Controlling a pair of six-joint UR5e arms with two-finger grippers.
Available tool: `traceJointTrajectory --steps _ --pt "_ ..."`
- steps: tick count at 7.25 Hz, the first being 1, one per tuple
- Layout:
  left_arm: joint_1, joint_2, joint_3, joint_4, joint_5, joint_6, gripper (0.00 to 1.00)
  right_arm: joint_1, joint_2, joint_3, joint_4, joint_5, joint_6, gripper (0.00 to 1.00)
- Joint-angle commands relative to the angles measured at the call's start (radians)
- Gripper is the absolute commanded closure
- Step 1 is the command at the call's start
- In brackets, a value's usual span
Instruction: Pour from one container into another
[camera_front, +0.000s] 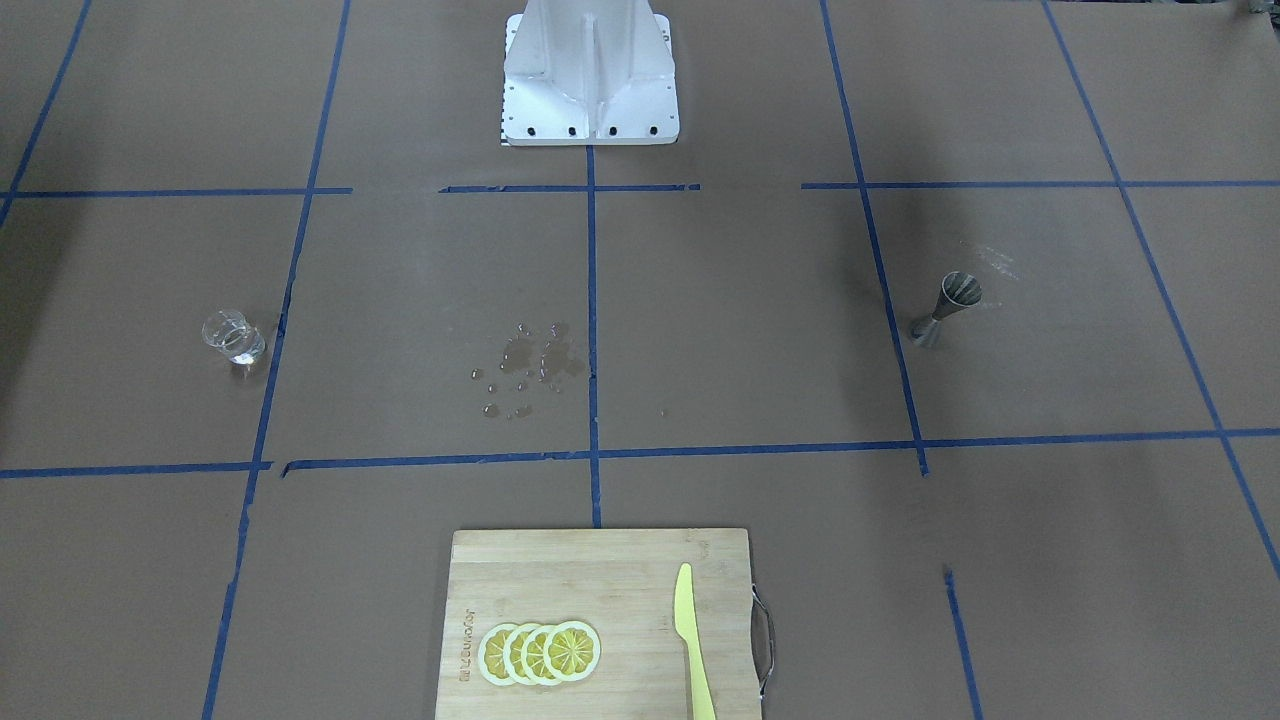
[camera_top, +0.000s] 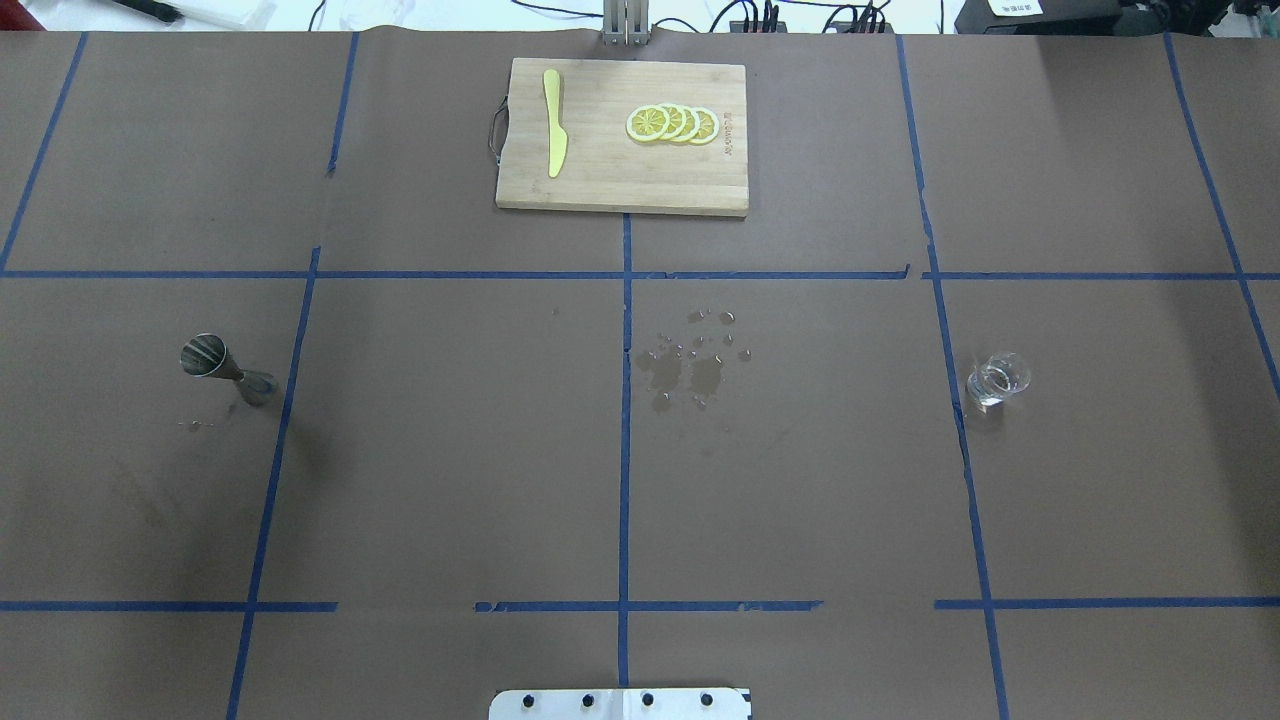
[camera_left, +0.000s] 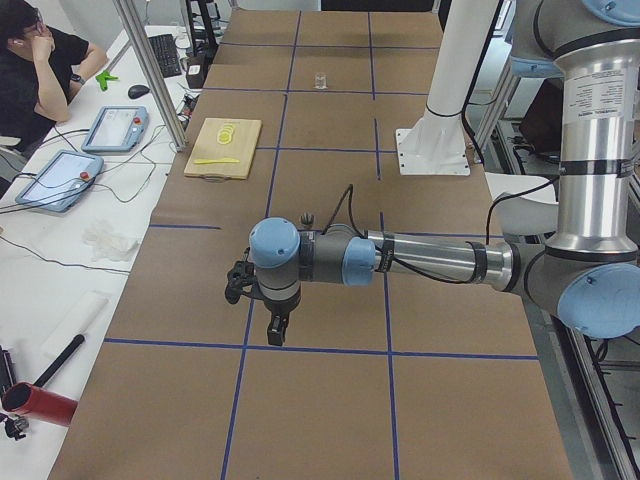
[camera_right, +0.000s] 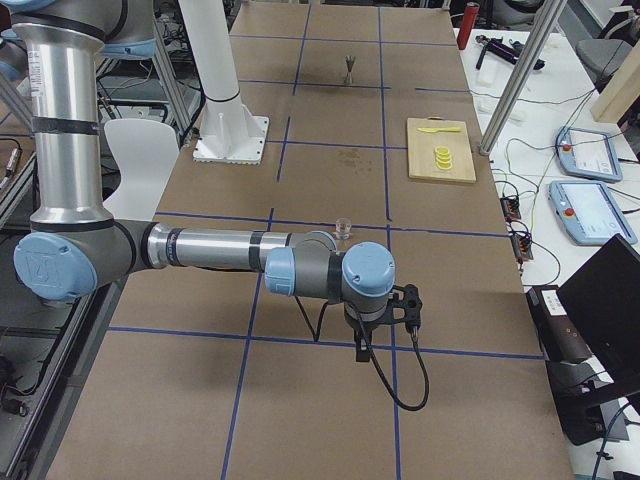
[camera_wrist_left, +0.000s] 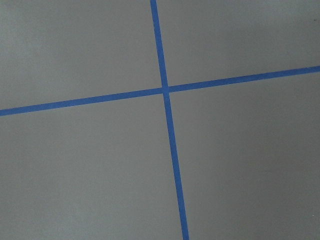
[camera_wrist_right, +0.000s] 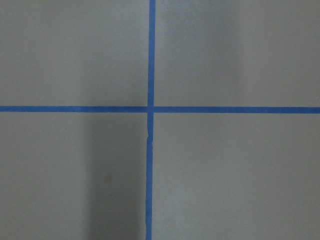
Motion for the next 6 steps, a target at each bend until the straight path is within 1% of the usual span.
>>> traceJointTrajectory --steps 1,4,5,6 --pt "0.000 -0.003 -0.034 0.000 0.000 -0.005 0.00 0.000 0.002 -0.001 0.000 -0.001 -0.002 0.00" --pt "0.011 -0.017 -0.244 -0.017 0.003 -0.153 0.00 -0.003 0.009 0.001 -0.002 -0.004 -0.002 0.00" --pt "0.029 -0.017 -0.287 -0.065 0.003 -0.161 0.00 -0.013 0.017 0.007 -0.003 -0.004 0.001 0.00" --pt "0.094 -0.017 -0.329 -0.078 0.003 -0.281 0.00 -0.019 0.043 0.015 -0.009 -0.005 0.002 0.00"
